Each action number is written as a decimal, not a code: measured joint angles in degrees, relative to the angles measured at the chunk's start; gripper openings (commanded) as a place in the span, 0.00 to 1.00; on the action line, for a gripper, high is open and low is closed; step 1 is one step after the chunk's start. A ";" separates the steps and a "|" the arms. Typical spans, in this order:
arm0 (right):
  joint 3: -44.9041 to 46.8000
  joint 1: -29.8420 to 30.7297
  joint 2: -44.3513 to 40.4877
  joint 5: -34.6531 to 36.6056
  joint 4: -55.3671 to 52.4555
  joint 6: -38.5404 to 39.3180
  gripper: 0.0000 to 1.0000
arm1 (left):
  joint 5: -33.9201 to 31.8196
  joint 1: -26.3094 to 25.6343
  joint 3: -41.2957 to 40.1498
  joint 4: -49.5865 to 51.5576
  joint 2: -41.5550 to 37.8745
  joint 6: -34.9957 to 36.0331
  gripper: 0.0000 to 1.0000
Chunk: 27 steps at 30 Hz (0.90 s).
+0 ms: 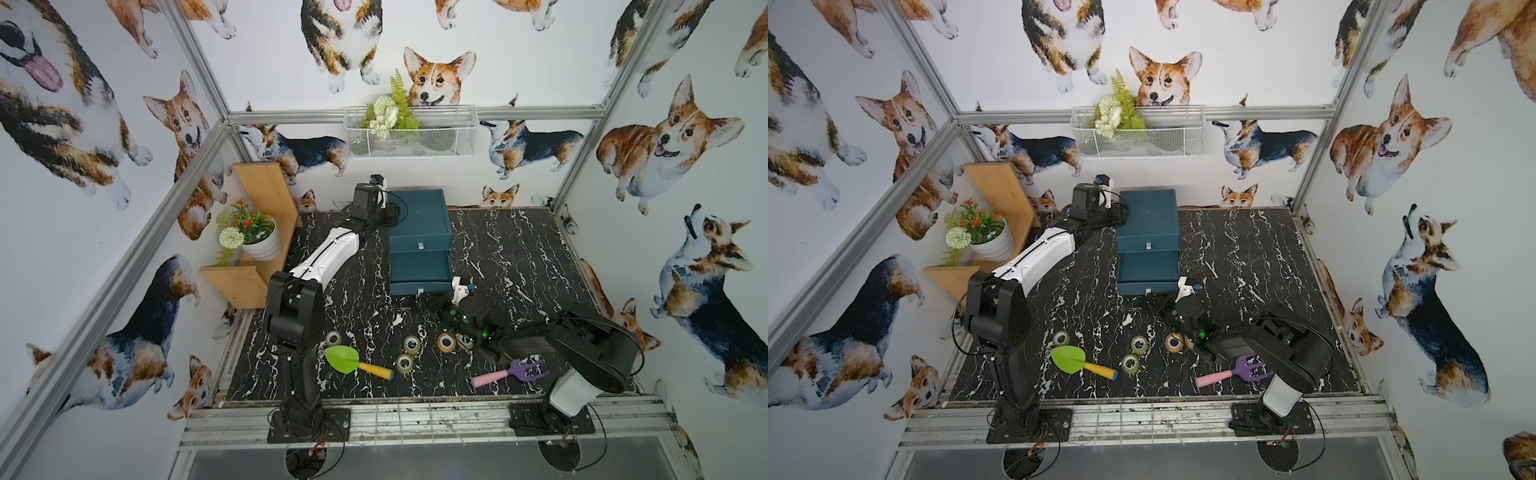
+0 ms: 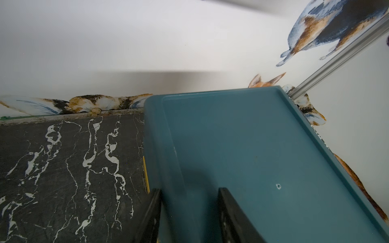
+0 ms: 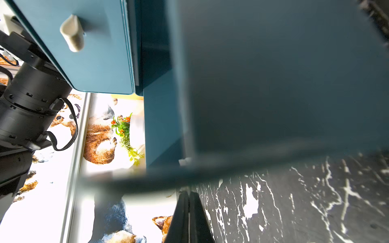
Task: Place the transparent tape into the drawer according to color
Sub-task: Open the drawer in the storage box, then pick up the tape from the center of the board.
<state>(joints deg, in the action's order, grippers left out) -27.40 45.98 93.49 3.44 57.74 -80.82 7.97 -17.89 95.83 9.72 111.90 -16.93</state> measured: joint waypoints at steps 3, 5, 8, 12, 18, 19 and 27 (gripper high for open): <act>-0.04 0.15 -0.02 -0.26 -0.31 0.07 0.18 | -0.02 0.00 0.00 0.00 0.00 0.00 0.50; -0.55 0.20 0.35 -0.55 -0.66 0.13 0.31 | -0.04 0.00 0.00 0.04 -0.02 0.00 0.52; -1.20 0.48 0.50 -0.55 -1.20 0.42 0.44 | -0.09 0.00 -0.04 0.31 -0.13 0.00 0.56; -1.33 0.94 -0.22 -0.46 -2.40 0.50 0.62 | -0.24 0.00 -0.26 0.72 -0.48 -0.02 0.58; -0.70 2.60 -3.76 -1.07 -5.73 2.80 0.70 | -0.66 -0.09 -1.42 3.28 -2.67 -0.02 0.65; -0.02 2.75 -4.61 -1.25 -6.34 3.08 0.70 | -0.76 -0.09 -1.73 3.98 -3.28 -0.02 0.66; 4.68 3.04 -12.76 -1.92 -13.22 3.82 0.70 | -1.92 -0.09 -7.34 6.29 -9.57 -0.83 0.72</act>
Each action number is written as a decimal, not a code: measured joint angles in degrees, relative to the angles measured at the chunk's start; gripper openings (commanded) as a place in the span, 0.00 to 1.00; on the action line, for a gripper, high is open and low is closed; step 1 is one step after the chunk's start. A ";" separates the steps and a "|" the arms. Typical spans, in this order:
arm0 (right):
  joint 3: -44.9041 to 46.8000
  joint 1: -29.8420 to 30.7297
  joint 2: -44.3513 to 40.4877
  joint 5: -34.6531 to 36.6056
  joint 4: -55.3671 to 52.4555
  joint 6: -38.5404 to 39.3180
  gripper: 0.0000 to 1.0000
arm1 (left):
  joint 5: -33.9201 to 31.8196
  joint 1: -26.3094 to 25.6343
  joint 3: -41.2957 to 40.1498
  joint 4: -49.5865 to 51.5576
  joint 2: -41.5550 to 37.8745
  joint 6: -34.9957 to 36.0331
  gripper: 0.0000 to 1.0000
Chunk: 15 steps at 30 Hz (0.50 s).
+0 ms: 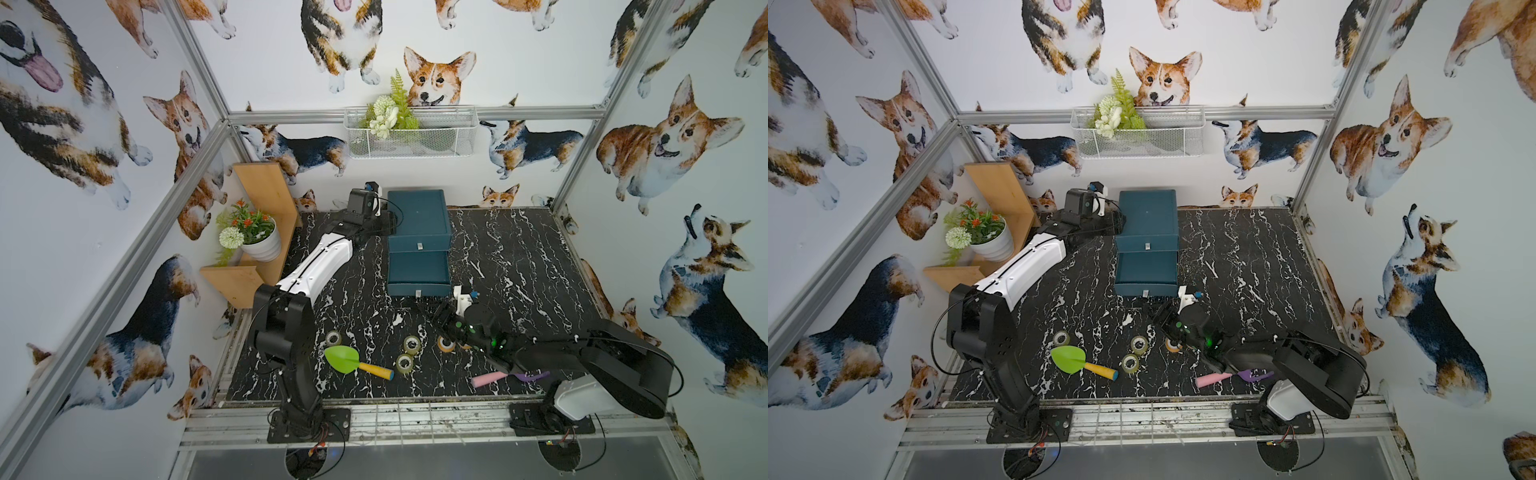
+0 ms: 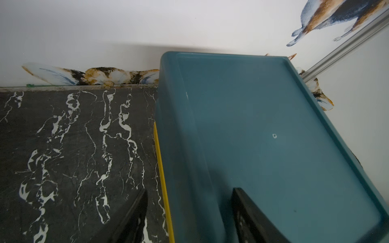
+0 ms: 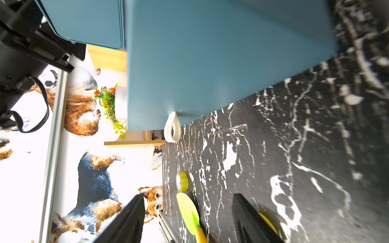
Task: Place the transparent tape into the drawer according to color
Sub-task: Pick up the tape from the center of the board.
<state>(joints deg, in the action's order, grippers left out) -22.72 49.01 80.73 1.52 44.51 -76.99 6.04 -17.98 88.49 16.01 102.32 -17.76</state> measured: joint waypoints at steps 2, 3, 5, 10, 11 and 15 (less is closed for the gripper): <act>0.24 0.00 -2.89 0.04 -2.49 0.94 0.69 | -0.68 0.00 -2.45 0.85 -2.69 -0.68 0.74; 0.24 0.00 -4.70 0.09 -3.98 1.57 0.69 | -0.98 -0.02 -3.69 1.07 -4.20 -0.94 0.76; 0.15 0.00 -8.61 0.72 -7.85 3.13 0.69 | -1.42 -0.09 -6.21 1.53 -7.52 -1.77 0.80; -2.89 -0.42 -19.17 4.33 -21.22 10.95 0.69 | -3.37 -0.96 -13.55 1.68 -17.97 -3.43 0.91; -3.69 -0.52 -20.48 5.11 -23.58 12.74 0.69 | -3.67 -1.22 -14.84 1.90 -19.65 -3.69 0.98; -5.49 -0.68 -24.11 8.04 -33.33 20.11 0.69 | -4.07 -1.73 -20.20 2.60 -27.30 -5.07 1.00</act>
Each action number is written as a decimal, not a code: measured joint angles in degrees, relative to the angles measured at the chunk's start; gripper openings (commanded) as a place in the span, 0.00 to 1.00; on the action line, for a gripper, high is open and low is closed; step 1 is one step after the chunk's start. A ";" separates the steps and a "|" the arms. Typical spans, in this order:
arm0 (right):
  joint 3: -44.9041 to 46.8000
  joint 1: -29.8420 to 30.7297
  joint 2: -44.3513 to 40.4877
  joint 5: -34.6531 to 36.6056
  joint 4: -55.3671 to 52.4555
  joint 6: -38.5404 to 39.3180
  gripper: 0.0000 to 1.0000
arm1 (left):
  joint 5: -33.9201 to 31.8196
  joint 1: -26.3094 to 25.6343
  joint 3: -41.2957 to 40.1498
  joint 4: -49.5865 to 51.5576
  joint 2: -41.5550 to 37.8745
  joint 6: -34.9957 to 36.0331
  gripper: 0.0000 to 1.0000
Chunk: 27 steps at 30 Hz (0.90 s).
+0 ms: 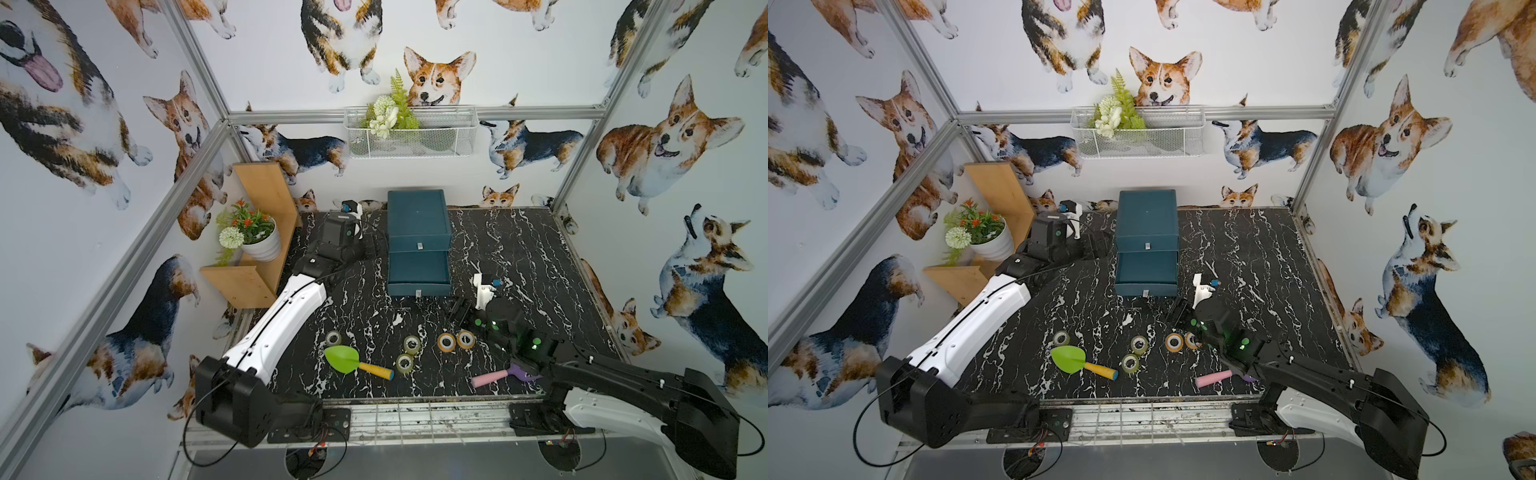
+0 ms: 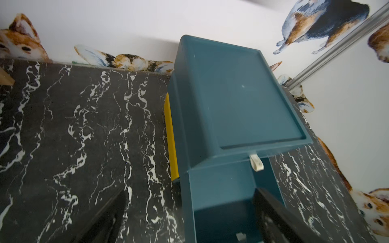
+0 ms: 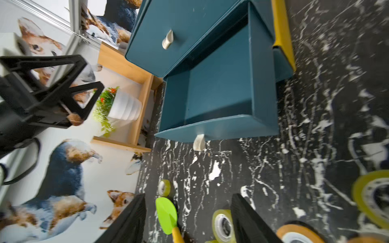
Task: Place the transparent tape into the drawer according to color
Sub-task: Pick up the tape from the center of the board.
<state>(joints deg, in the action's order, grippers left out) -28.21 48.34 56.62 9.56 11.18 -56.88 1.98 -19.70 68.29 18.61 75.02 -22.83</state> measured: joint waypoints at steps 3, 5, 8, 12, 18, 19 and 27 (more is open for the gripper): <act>-0.24 0.00 0.35 0.42 -5.99 5.16 0.68 | 0.90 -0.22 -3.04 0.50 -4.81 -0.28 1.00; -1.46 0.00 2.60 0.07 -9.40 8.07 0.66 | 1.49 -0.48 -5.66 0.68 -8.24 -0.55 0.99; -2.64 0.00 6.05 1.01 -13.62 10.71 0.65 | 2.86 -0.87 -9.46 1.01 -12.87 -1.11 0.99; -1.49 -1.03 6.95 4.07 -16.20 11.30 0.64 | 2.95 -1.07 -11.91 1.05 -16.24 -1.11 0.99; -1.79 -6.64 9.97 8.37 -18.56 11.91 0.69 | 1.11 -2.23 -13.25 1.01 -18.62 -0.28 0.99; -2.32 -7.37 10.84 8.52 -18.69 12.15 0.69 | 0.66 -2.47 -13.46 0.94 -18.73 0.00 0.99; -5.46 -11.61 18.64 7.56 -18.69 13.77 0.73 | -1.84 -3.58 -14.80 1.07 -19.26 0.44 1.00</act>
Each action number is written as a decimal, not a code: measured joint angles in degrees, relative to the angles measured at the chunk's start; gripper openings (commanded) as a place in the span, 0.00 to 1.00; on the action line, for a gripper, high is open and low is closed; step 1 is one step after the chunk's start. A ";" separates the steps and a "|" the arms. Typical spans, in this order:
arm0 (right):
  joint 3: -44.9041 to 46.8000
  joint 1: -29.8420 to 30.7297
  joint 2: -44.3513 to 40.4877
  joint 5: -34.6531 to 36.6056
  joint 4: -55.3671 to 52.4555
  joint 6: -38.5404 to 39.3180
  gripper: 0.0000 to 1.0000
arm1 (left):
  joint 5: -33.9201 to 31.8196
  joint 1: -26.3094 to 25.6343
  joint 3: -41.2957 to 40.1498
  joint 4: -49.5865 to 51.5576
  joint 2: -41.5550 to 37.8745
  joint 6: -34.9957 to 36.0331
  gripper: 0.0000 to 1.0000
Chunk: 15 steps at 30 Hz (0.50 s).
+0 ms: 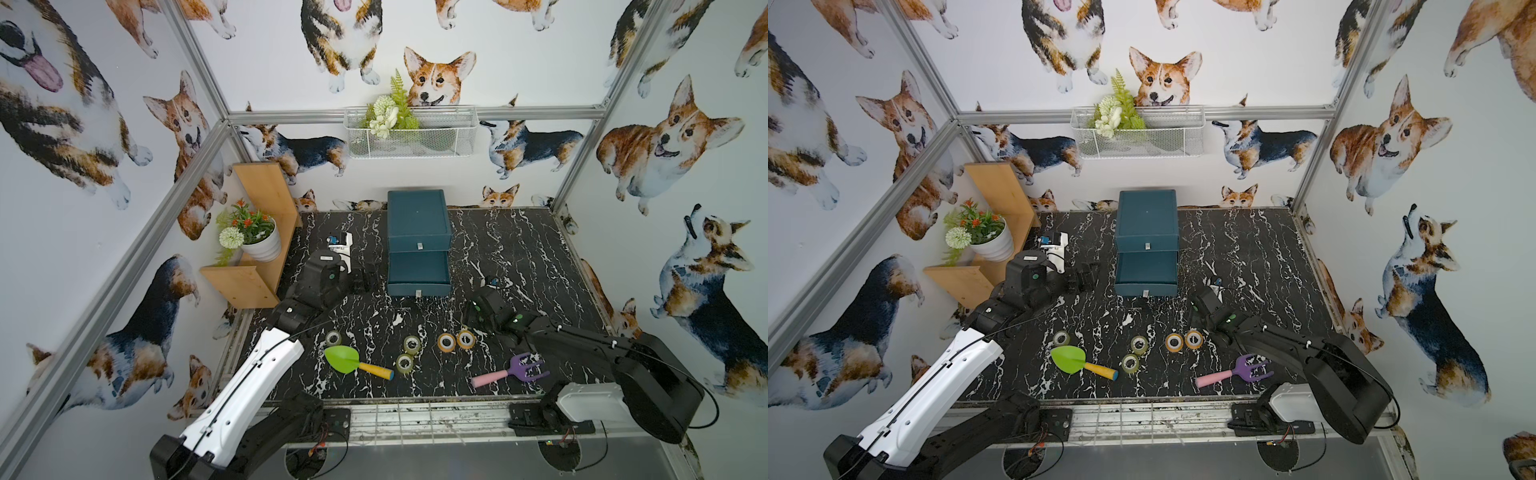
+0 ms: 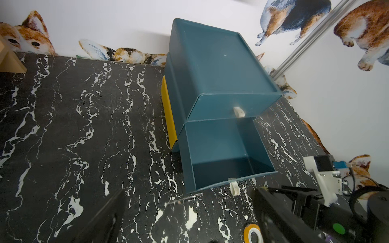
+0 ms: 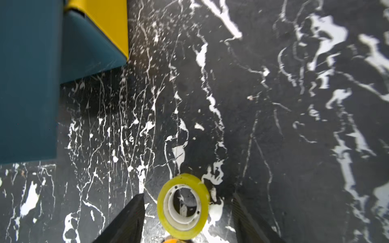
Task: Place the transparent tape into the drawer according to color
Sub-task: Pick up the tape from the center of the board.
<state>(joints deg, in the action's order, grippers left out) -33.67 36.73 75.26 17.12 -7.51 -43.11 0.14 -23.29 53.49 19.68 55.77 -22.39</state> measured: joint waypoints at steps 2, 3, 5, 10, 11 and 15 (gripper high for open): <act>-0.63 0.00 1.73 -0.57 0.33 0.31 0.73 | 0.00 -0.17 0.00 -0.02 -0.17 0.04 1.00; -0.92 -0.02 2.73 -0.72 0.59 0.37 0.73 | -0.15 -0.33 0.00 -0.02 -0.15 0.15 0.99; -1.22 -0.02 4.42 -0.74 0.98 0.81 0.73 | -0.28 -0.39 0.00 0.02 0.07 0.17 0.99; -1.25 -0.04 7.67 -0.48 1.44 1.42 0.70 | -0.42 -0.44 0.00 0.37 0.63 0.17 1.00; -1.11 -0.04 8.09 -0.50 1.64 1.40 0.69 | -0.50 -0.44 0.00 0.33 0.57 0.17 1.00; -0.87 -0.02 9.14 0.44 3.41 1.66 0.65 | -0.81 -0.52 0.00 0.35 0.66 0.17 1.00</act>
<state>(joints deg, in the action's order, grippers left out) -34.54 36.71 84.40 17.56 -4.10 -41.45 -0.67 -23.81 53.49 20.03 56.42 -22.22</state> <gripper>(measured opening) 0.674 0.995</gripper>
